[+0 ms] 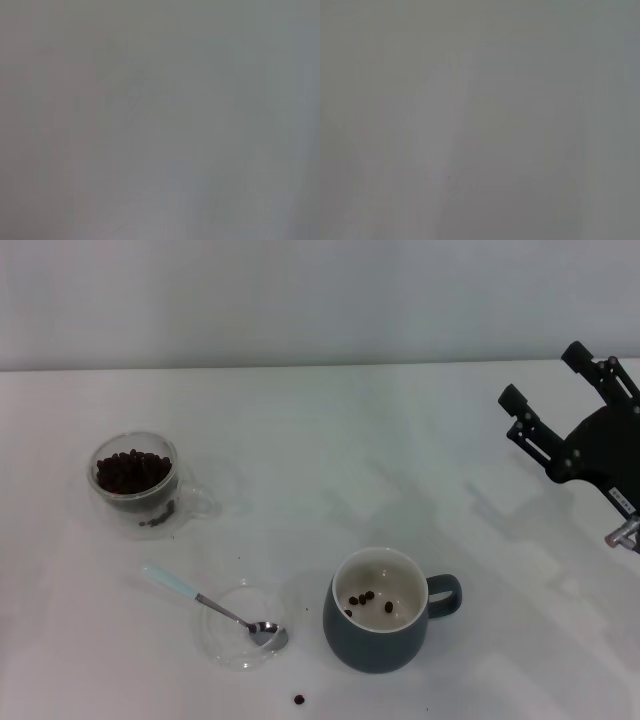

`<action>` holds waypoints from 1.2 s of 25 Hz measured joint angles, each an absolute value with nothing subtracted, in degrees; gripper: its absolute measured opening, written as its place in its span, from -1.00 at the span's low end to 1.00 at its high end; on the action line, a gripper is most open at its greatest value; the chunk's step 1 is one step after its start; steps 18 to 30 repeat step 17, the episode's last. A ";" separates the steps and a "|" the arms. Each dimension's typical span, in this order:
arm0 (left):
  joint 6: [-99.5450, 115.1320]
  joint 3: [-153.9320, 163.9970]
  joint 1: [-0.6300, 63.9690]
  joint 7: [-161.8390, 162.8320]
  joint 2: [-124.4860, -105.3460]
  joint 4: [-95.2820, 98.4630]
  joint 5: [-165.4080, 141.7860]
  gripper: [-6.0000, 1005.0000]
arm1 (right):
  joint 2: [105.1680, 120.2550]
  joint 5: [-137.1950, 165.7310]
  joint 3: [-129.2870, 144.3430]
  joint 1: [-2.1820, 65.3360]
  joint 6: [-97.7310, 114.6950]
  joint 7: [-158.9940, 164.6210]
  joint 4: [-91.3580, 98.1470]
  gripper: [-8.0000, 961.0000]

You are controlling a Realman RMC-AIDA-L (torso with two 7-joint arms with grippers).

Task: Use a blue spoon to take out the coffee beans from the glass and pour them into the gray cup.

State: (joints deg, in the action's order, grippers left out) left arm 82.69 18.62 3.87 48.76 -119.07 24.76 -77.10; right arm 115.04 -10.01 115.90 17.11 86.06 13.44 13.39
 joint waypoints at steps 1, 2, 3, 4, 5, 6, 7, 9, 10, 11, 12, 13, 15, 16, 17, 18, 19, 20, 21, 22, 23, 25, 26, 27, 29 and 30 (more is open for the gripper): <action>82.70 18.60 3.90 47.49 -119.08 23.64 -76.44 0.24 | 115.04 -10.02 116.01 16.98 86.18 13.50 13.38 0.76; 82.69 18.60 3.93 46.50 -119.09 22.70 -76.05 0.24 | 115.04 -10.01 116.35 16.84 86.65 13.51 13.36 0.76; 82.70 18.60 4.09 44.81 -119.09 21.24 -75.21 0.24 | 115.01 -10.01 116.70 16.67 87.19 13.51 13.30 0.76; 82.70 18.60 4.09 44.81 -119.09 21.24 -75.21 0.24 | 114.99 -10.01 117.10 16.48 88.07 13.50 13.12 0.76; 82.71 18.58 4.29 43.28 -119.09 19.85 -74.25 0.24 | 114.98 -10.01 117.18 16.42 88.48 13.47 12.89 0.76; 82.70 18.58 4.76 40.89 -119.09 17.62 -73.04 0.24 | 114.97 -10.01 117.27 16.32 89.03 13.38 12.44 0.76; 82.70 18.58 5.06 39.71 -119.09 16.78 -72.73 0.24 | 114.97 -10.01 117.29 16.32 89.25 13.32 11.78 0.76; 82.20 18.56 6.76 34.76 -119.10 13.26 -71.92 0.24 | 115.01 -10.01 117.30 16.46 89.36 13.24 10.40 0.76; 81.92 18.56 7.26 33.84 -119.09 12.58 -71.74 0.24 | 115.03 -10.01 117.31 16.58 89.28 13.24 9.74 0.76; 81.70 18.60 7.65 33.22 -119.10 12.20 -71.58 0.24 | 115.06 -10.02 117.32 16.73 89.19 13.28 9.23 0.76; 81.11 18.62 8.27 32.58 -119.09 11.70 -71.39 0.24 | 115.06 -10.02 117.33 16.78 89.11 13.35 9.05 0.76; 80.63 18.63 8.67 32.35 -119.09 11.59 -71.27 0.24 | 115.12 -10.02 117.34 16.64 88.94 13.38 9.01 0.76; 79.83 18.63 9.46 32.17 -119.07 11.29 -70.63 0.24 | 115.16 -10.02 117.34 16.54 88.89 13.31 9.01 0.76; 79.83 18.63 9.46 32.17 -119.07 11.29 -70.63 0.24 | 115.18 -10.02 117.42 16.49 88.87 13.25 9.02 0.76; 79.57 18.67 9.99 32.02 -119.03 11.16 -70.14 0.24 | 115.21 -10.03 117.63 16.46 88.86 13.17 9.03 0.76; 79.57 18.67 9.99 32.02 -119.03 11.16 -70.14 0.24 | 115.21 -10.03 117.63 16.46 88.86 13.17 9.03 0.76; 79.57 18.67 9.99 32.02 -119.03 11.16 -70.14 0.24 | 115.21 -10.03 117.63 16.46 88.86 13.17 9.03 0.76; 79.57 18.67 9.99 32.02 -119.03 11.16 -70.14 0.24 | 115.21 -10.03 117.63 16.46 88.86 13.17 9.03 0.76; 79.57 18.67 9.99 32.02 -119.03 11.16 -70.14 0.24 | 115.21 -10.03 117.63 16.46 88.86 13.17 9.03 0.76; 79.57 18.67 9.99 32.02 -119.03 11.16 -70.14 0.24 | 115.21 -10.03 117.63 16.46 88.86 13.17 9.03 0.76; 79.57 18.67 9.99 32.02 -119.03 11.16 -70.14 0.24 | 115.21 -10.03 117.63 16.46 88.86 13.17 9.03 0.76; 79.57 18.67 9.99 32.02 -119.03 11.16 -70.14 0.24 | 115.21 -10.03 117.63 16.46 88.86 13.17 9.03 0.76; 79.57 18.67 9.99 32.02 -119.03 11.16 -70.14 0.24 | 115.21 -10.03 117.63 16.46 88.86 13.17 9.03 0.76; 79.57 18.67 9.99 32.02 -119.03 11.16 -70.14 0.24 | 115.21 -10.03 117.63 16.46 88.86 13.17 9.03 0.76; 79.57 18.67 9.99 32.02 -119.03 11.16 -70.14 0.24 | 115.21 -10.03 117.63 16.46 88.86 13.17 9.03 0.76; 79.57 18.67 9.99 32.02 -119.03 11.16 -70.14 0.24 | 115.21 -10.03 117.63 16.46 88.86 13.17 9.03 0.76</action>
